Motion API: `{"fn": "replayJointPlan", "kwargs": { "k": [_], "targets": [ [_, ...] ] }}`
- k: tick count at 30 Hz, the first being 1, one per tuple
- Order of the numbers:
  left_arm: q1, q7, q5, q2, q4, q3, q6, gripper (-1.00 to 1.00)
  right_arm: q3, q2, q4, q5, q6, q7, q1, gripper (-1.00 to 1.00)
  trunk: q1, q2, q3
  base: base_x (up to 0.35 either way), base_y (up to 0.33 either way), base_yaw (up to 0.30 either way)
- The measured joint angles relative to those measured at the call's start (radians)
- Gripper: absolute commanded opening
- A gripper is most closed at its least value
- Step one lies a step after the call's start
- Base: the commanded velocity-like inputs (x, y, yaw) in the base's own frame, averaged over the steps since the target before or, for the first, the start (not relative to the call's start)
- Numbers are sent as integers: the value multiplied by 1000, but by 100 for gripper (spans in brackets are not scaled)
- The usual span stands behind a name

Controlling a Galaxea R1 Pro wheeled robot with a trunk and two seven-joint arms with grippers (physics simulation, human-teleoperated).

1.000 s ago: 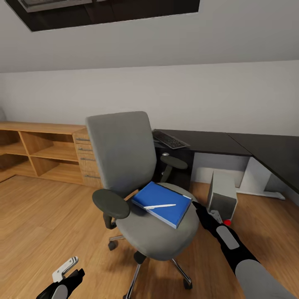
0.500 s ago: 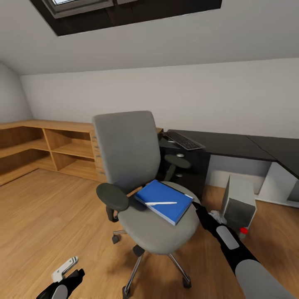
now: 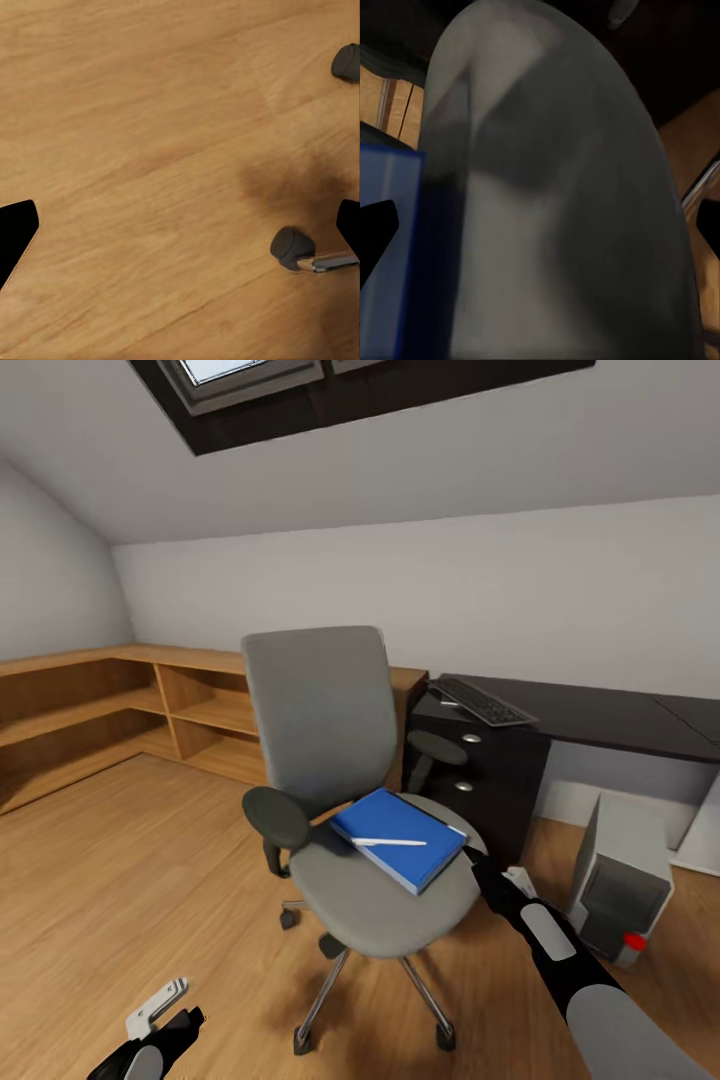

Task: In the bedroom, organize the workspace by keeping the computer under the desk, ensuring the monitor is on the desk, placing the keyboard on the desk next to the monitor, placing the mouse on the desk next to the keyboard, moving the folder from the swivel chair onto the desk next to the mouse, stacking the notebook on top of the folder with the pen on top of the notebook, and positioning the swivel chair next to the desk.

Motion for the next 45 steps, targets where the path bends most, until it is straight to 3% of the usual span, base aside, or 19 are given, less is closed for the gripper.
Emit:
{"fn": "replayJointPlan", "kwargs": {
  "k": [45],
  "targets": [
    [0,0,0,-1,0,2,0,100,2,3,0,3,-2,-3,1,100,0,0,0,0,0,238]
  ]
}}
